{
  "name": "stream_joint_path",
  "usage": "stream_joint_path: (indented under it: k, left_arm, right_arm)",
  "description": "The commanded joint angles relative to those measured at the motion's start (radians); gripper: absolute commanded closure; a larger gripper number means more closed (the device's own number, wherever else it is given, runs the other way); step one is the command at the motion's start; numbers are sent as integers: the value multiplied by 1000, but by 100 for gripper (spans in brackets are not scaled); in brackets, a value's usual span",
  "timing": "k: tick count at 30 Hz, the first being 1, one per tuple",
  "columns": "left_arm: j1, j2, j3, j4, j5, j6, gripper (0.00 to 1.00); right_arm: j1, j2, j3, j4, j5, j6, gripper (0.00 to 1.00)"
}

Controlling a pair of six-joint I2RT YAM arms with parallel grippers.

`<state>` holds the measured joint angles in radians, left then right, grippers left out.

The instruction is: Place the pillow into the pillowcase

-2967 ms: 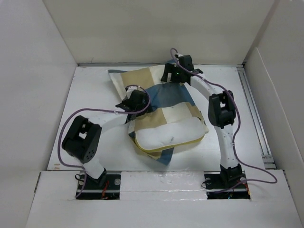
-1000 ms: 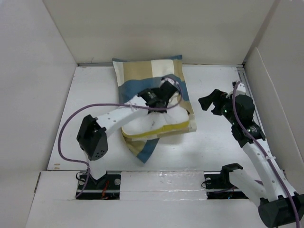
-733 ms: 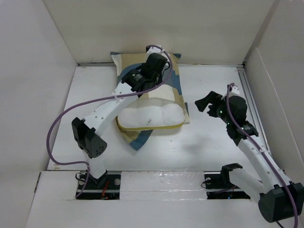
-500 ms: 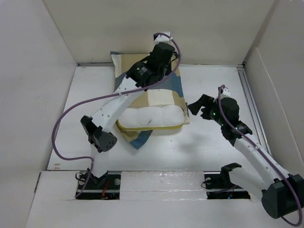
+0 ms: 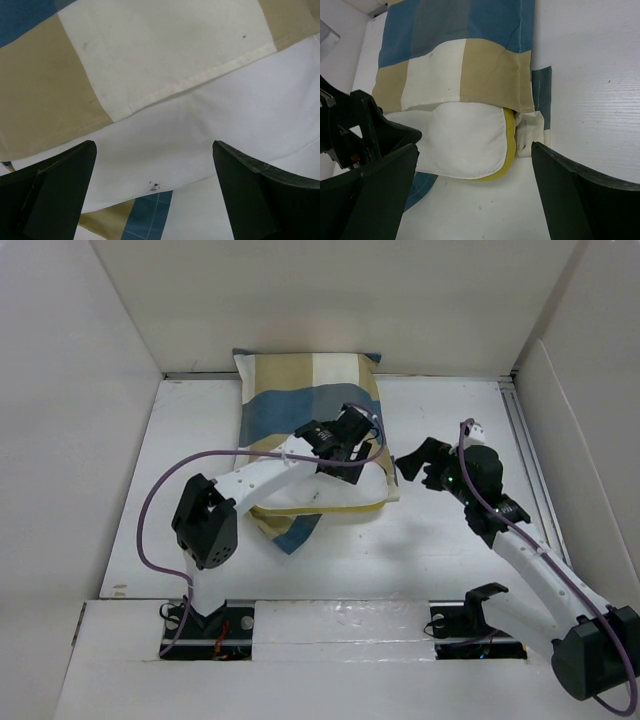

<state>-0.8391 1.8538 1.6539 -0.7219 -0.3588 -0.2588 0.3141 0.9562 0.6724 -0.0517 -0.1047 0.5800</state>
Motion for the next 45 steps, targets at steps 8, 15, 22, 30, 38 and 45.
stream_joint_path:
  k: [8,15,22,30,38,45]
  left_arm:
    - [-11,203,-131,16,240,37,0]
    - [-11,257,-284,217,268,-11,6]
    - [8,150,-309,308,279,-45,100]
    - [43,-134,-48,199,127,-145,100]
    - [43,-73,423,61,-16,-230,100]
    - [43,-50,550,133,30,-289,100]
  right_arm:
    - [8,-80,18,21,-3,-34,0]
    - [-1,-102,27,-11,-3,-52,0]
    - [-10,-122,27,-20,-12,-52,0]
    - [-69,-120,-2,15,-68,-39,0]
    - [-90,-85,-50,64,-78,10,0]
    - [-12,-105,-115,159,-29,89,0]
